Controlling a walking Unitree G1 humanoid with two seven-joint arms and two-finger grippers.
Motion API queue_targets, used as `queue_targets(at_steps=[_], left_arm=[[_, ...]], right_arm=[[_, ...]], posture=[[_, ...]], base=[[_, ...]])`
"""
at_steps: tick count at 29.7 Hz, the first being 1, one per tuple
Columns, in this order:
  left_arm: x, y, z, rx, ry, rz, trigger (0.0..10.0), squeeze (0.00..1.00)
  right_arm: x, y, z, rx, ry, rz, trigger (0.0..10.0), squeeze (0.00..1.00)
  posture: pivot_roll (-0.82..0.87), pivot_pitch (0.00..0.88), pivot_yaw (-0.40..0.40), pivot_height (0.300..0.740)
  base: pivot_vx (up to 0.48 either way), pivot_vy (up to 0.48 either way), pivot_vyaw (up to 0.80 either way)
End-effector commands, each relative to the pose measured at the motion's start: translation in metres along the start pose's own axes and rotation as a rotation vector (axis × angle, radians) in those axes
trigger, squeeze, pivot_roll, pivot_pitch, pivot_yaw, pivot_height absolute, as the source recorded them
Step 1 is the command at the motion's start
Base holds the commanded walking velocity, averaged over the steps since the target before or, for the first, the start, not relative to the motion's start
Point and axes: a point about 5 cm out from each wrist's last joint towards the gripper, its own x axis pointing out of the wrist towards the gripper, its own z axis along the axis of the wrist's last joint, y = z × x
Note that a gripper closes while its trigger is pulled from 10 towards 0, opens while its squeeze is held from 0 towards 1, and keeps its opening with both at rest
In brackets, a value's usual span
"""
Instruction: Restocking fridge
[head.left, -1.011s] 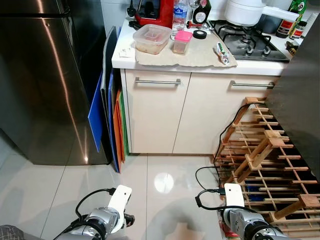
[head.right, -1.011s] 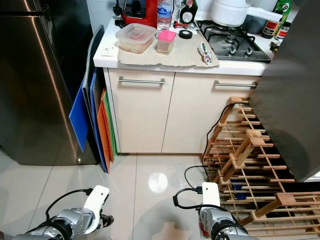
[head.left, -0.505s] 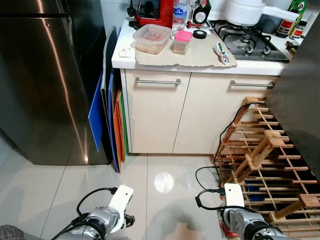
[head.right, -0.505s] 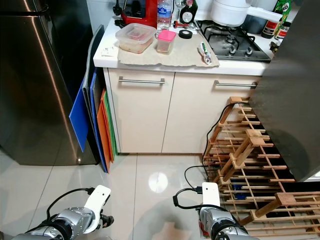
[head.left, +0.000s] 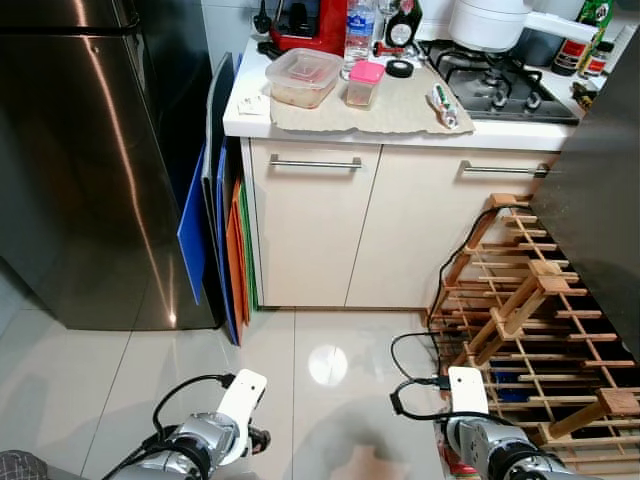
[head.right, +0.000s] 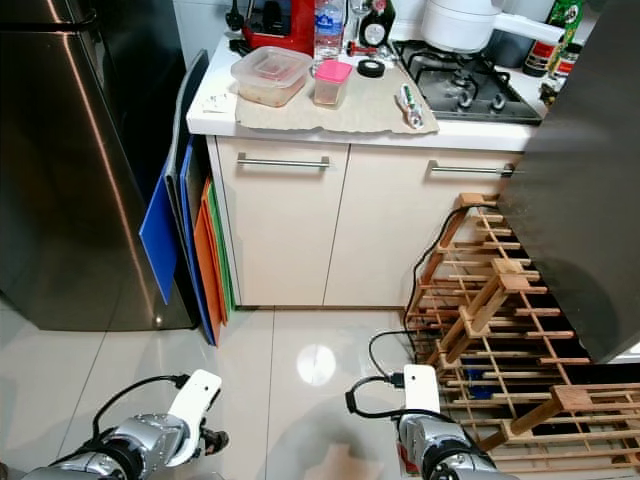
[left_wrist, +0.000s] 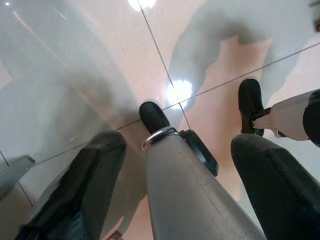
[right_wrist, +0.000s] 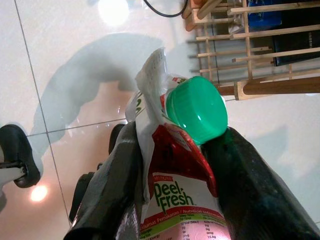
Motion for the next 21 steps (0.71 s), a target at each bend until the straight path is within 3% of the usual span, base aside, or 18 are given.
queue_targets(at_steps=[1, 21], left_arm=[[0.0001, -0.0011, 0.0005, -0.001, -0.001, -0.012, 10.0, 0.0], [-0.0001, -0.0008, 0.0014, -0.02, -0.001, -0.011, 10.0, 0.0]], right_arm=[[0.0, -0.0014, 0.0012, 0.006, -0.005, -0.005, 10.0, 0.0], [-0.0002, -0.0012, 0.0027, 0.009, -0.006, -0.001, 10.0, 0.0]], posture=[[0.11, 0.0, -0.043, 0.74], [0.11, 0.0, -0.041, 0.74]], base=[[0.0, 0.0, 0.0], [0.0, 0.0, 0.0]])
